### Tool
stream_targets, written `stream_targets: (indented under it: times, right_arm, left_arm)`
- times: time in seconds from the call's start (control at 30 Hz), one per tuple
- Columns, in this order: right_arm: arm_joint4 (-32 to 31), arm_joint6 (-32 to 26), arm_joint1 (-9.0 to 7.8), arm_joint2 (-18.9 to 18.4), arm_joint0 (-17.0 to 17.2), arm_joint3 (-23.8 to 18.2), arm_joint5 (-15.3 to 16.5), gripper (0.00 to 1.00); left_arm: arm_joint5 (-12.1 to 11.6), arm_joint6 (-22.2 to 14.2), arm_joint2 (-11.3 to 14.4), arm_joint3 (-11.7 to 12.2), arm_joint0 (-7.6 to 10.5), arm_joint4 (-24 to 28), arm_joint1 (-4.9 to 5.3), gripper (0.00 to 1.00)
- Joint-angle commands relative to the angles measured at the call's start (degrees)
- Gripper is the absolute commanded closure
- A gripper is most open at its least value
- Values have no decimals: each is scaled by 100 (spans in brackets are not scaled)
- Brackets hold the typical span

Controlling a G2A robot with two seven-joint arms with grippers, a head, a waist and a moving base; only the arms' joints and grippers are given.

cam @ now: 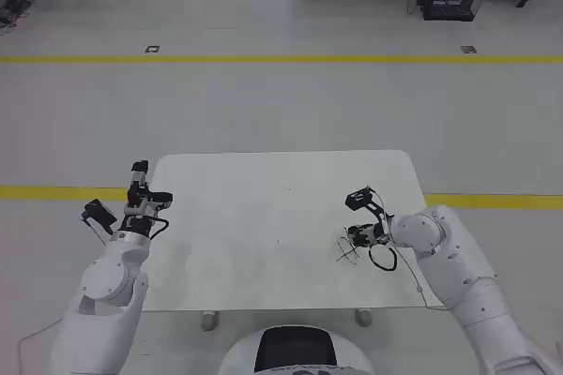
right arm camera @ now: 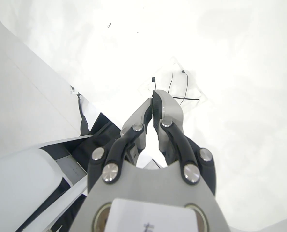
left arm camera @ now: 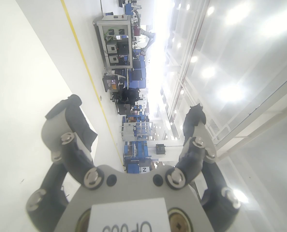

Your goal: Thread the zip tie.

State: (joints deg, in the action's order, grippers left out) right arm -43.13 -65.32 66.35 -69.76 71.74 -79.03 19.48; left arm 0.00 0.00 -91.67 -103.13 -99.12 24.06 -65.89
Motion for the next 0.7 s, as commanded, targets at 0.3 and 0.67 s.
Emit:
stream_targets:
  times: [0.3, 0.67]
  right_arm:
    - [2008, 136, -129, -387, 230, -202, 0, 100]
    - [3555, -365, -253, -711, 334, -276, 0, 100]
  left_arm:
    - [0, 0, 0, 0, 0, 0, 0, 0]
    - [0, 0, 0, 0, 0, 0, 0, 0]
